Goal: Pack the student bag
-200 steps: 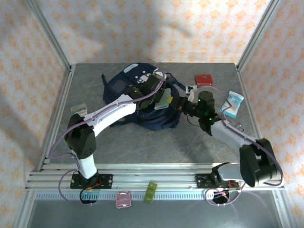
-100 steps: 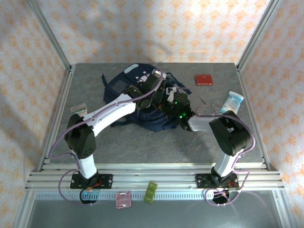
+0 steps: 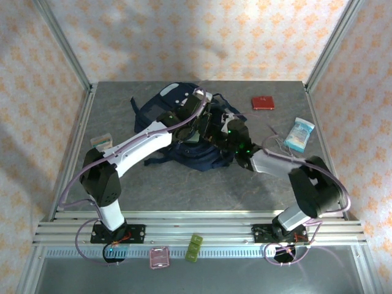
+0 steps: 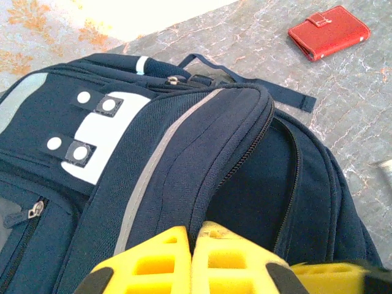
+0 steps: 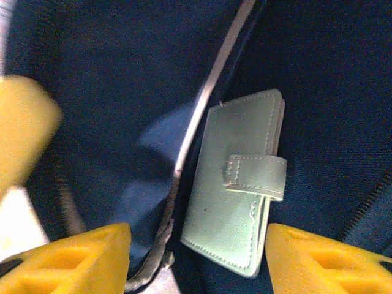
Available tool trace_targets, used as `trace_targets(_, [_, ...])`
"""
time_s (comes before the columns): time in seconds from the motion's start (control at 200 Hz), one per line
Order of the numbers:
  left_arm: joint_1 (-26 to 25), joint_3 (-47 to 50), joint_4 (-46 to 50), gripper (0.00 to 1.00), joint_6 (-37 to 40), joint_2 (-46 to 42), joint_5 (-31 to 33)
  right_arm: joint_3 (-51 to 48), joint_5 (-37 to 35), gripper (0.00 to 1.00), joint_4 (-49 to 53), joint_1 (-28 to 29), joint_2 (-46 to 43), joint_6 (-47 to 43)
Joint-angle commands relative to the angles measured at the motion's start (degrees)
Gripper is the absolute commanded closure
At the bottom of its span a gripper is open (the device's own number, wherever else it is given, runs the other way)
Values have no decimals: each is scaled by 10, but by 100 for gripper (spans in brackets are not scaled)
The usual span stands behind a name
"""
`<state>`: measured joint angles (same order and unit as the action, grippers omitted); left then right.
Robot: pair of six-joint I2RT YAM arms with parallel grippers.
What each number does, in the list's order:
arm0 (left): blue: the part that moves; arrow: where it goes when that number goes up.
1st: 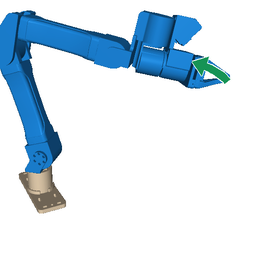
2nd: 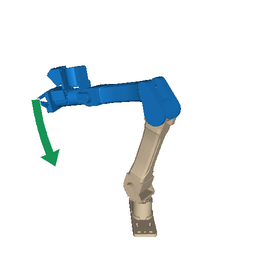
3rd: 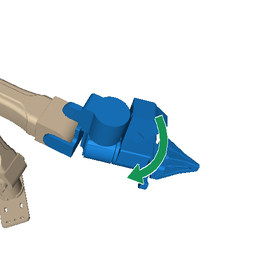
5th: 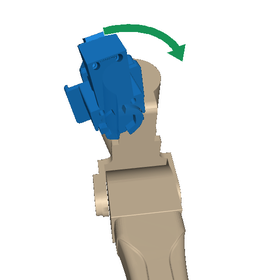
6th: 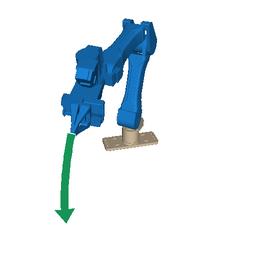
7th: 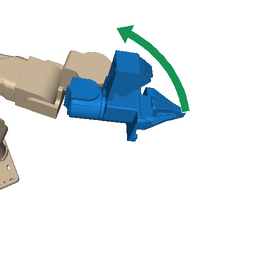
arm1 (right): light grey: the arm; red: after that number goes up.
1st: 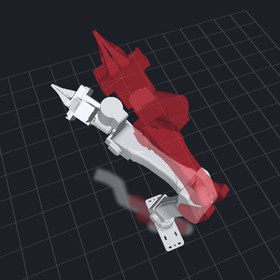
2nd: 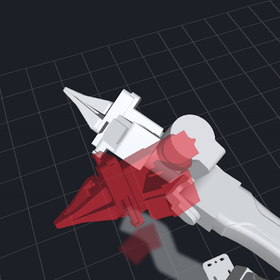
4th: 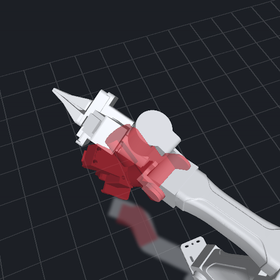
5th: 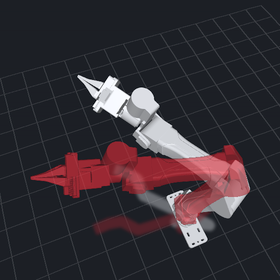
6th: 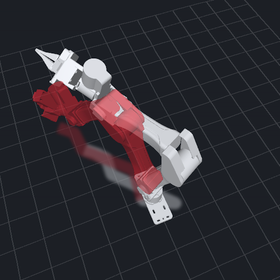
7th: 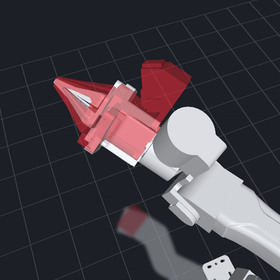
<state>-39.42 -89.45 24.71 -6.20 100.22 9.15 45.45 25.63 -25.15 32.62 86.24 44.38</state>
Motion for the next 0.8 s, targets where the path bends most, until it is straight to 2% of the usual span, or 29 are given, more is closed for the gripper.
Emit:
trace_targets(0.0, [7,12,-56,100,-15,-41,-2,-8,-64,40,131,-12,-64,-80])
trace_targets(0.09, [8,24,-59,100,-20,-44,-4,-8,-104,40,199,-33,-107,-104])
trace_targets(0.19, [7,40,-65,100,-29,-47,-11,2,-177,32,250,-77,-145,-116])
trace_targets(0.315, [7,59,-69,100,-42,-48,-20,67,-220,29,302,-157,-112,-140])
trace_targets(0.526, [7,81,-77,100,-65,-55,-34,227,-229,27,313,-271,92,-153])
trace_targets(0.621, [7,84,-77,100,-73,-56,-41,339,-224,27,334,-295,201,-149])
trace_targets(0.796, [7,91,-80,100,-84,-63,-43,537,-162,30,363,-320,378,-135])
